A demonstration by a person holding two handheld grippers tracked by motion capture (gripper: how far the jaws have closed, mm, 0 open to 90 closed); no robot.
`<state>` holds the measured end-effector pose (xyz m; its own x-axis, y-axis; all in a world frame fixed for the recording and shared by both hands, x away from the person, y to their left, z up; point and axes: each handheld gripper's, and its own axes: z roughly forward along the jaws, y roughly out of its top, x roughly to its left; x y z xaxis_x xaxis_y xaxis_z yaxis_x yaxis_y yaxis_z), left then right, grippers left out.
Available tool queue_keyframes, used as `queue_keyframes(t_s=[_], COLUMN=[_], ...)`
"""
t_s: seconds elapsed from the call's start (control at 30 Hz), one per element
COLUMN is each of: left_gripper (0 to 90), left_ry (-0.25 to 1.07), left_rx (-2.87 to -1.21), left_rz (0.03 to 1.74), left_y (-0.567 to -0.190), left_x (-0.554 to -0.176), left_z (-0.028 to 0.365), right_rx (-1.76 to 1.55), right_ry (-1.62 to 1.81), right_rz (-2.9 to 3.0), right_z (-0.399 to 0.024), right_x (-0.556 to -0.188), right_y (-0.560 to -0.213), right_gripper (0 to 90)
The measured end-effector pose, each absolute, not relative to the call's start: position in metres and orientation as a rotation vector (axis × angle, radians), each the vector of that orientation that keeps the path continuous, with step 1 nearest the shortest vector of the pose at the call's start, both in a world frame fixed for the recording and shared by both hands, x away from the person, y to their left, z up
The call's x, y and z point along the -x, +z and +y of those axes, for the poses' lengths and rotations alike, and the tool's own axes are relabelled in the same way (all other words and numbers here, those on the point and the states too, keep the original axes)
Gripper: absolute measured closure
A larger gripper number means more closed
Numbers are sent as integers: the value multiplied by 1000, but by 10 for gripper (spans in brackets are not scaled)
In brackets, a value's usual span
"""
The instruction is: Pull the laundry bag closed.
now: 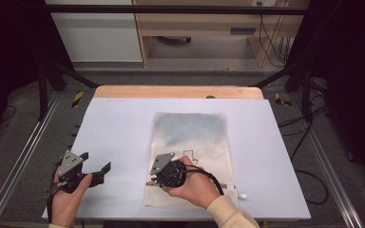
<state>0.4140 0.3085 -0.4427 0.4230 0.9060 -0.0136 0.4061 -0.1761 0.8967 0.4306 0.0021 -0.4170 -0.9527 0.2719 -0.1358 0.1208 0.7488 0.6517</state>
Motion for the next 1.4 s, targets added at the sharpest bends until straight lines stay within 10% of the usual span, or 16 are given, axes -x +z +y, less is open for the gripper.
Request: queue_keyframes(t_s=[1.4], left_gripper=[78], left_ry=[683], left_rx=[-1797], left_rz=[1128], left_y=[-444], left_x=[-416], left_z=[304], right_rx=[-353], right_ry=[894], right_rz=[2857], right_z=[32], right_x=[-445], right_y=[-454], right_gripper=[732])
